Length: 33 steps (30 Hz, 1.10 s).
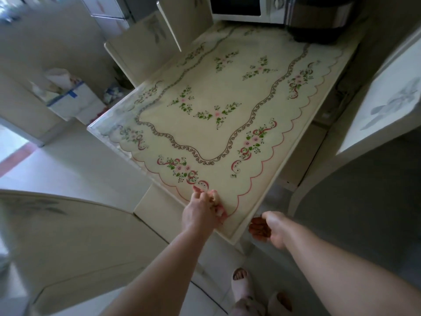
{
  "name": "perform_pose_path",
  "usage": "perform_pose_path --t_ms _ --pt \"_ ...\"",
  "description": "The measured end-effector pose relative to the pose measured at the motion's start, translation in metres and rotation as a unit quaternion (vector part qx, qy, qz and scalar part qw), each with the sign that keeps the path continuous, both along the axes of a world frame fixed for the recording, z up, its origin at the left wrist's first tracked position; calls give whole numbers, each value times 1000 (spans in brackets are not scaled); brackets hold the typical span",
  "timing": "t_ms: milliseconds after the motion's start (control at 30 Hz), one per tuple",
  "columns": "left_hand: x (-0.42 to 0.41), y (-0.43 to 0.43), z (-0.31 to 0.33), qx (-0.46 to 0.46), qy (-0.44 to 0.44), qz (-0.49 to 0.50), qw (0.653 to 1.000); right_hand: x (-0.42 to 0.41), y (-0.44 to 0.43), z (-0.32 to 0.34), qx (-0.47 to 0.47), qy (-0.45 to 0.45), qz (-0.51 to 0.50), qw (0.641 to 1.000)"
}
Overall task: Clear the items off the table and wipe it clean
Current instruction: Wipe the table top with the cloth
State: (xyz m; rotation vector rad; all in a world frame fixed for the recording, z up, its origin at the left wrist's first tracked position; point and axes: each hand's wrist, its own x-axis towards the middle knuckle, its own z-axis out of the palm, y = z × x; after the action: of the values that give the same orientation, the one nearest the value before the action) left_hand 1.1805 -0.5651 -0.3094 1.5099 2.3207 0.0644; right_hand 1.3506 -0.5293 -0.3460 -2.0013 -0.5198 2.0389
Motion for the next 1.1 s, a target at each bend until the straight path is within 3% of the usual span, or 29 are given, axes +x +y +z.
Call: perform_pose_path --t_ms 233,333,433,500,567,633,700,800,933,1100 --pt "65 -7 2 -29 -136 7 990 1 -14 1 -3 31 -1 1000" --pt "79 1 7 -18 -295 80 952 2 -15 12 20 25 17 999" --pt "67 15 14 48 -350 120 928 10 -9 15 31 15 1 999" --pt "45 23 21 138 -312 150 928 17 -4 21 32 26 -14 999" --pt "20 26 26 173 -208 135 953 25 1 32 46 29 -26 998" --pt "-1 22 23 65 -64 21 996 27 8 42 55 34 -40 997" --pt "-9 15 10 -71 15 -111 991 26 16 48 60 38 -41 997" --pt "-10 10 -11 -132 33 -164 977 15 29 58 75 42 -35 996" --pt "-16 25 -13 -156 46 -115 980 -6 45 68 92 53 -28 994" --pt "-56 51 -11 -170 1 -53 984 -44 71 72 96 62 -12 993"
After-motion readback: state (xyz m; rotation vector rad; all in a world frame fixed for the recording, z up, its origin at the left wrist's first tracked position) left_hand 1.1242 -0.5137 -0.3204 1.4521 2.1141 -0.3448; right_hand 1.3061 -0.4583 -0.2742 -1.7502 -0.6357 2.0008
